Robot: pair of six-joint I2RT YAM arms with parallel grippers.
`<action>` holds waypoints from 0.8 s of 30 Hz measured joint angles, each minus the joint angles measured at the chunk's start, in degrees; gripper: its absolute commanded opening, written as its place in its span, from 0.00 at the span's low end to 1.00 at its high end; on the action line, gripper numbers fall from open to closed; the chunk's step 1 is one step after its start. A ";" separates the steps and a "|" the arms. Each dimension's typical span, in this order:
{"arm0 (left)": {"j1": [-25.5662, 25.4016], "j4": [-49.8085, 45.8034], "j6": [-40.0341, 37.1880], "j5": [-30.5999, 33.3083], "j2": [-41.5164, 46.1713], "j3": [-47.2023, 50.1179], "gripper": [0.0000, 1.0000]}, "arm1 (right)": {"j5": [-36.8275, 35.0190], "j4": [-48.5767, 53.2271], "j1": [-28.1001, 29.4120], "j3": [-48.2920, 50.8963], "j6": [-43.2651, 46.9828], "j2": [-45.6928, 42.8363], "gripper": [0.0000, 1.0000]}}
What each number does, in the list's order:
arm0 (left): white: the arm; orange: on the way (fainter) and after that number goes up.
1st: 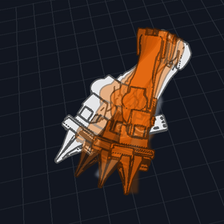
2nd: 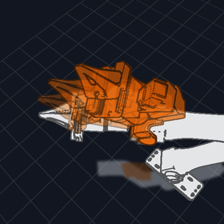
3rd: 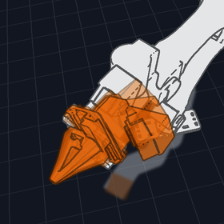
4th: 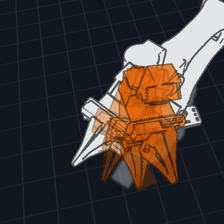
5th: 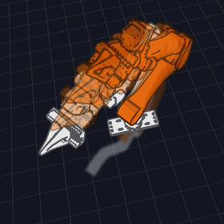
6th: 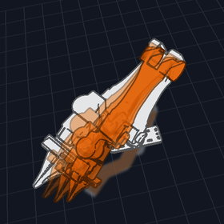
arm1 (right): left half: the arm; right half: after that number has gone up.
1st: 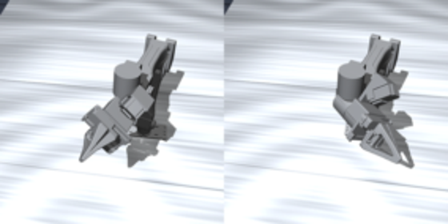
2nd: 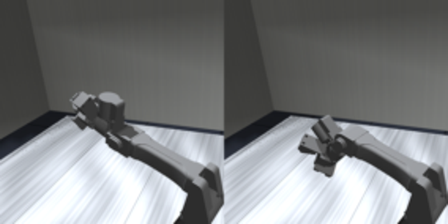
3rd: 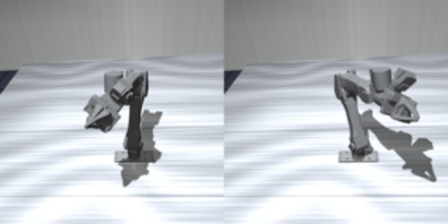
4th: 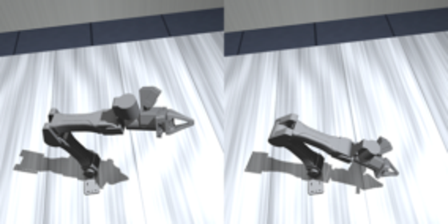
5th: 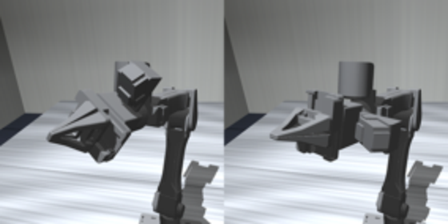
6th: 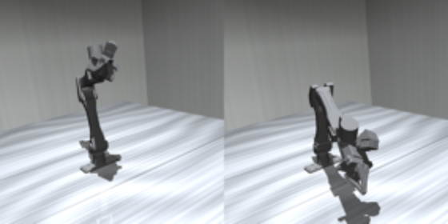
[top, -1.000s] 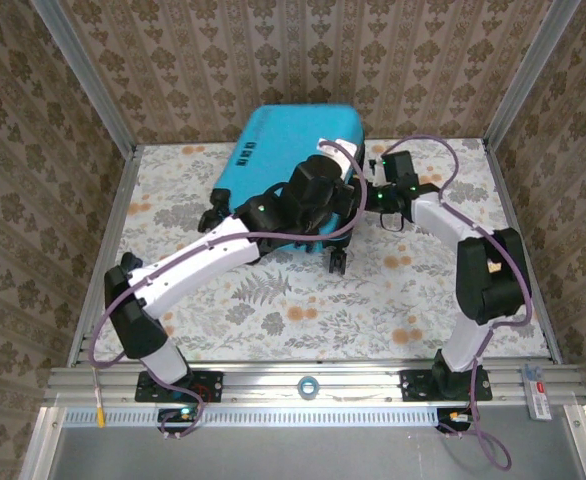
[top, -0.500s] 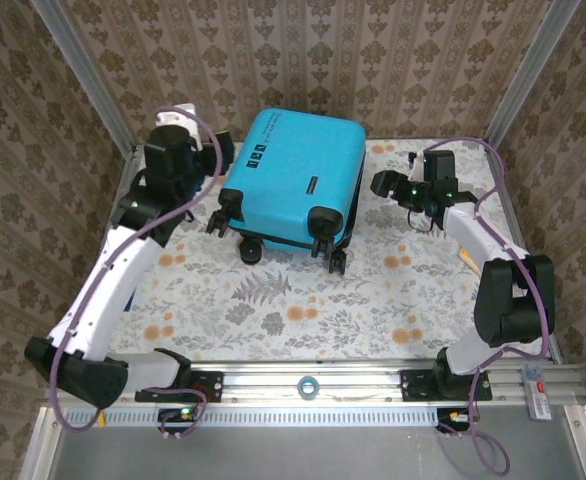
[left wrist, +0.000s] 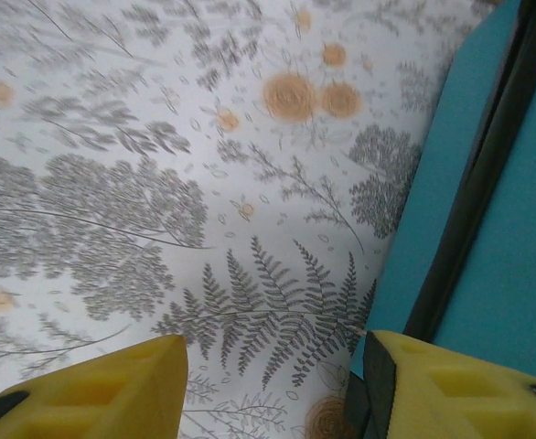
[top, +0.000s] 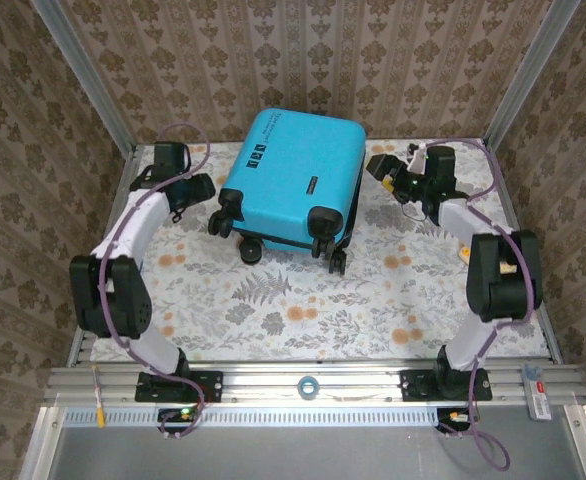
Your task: Pack the luggage
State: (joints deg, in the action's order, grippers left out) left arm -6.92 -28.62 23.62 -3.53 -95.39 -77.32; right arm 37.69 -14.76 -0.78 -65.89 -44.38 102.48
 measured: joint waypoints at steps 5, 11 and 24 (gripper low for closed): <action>0.00 0.83 -0.04 -2.97 -7.19 -2.62 0.51 | 5.14 -6.93 -0.90 -5.11 -4.13 9.49 0.99; 0.04 2.58 -0.02 -5.66 -8.74 -3.06 0.50 | 8.04 -8.28 -0.26 -9.77 -4.28 11.61 0.98; -13.31 8.98 6.64 0.59 5.38 13.44 0.49 | -1.88 27.06 5.51 -34.93 19.04 14.86 0.91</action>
State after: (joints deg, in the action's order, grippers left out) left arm -20.23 -19.64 30.26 -2.94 -90.02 -63.88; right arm 35.81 12.29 4.73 -100.82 -25.34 117.34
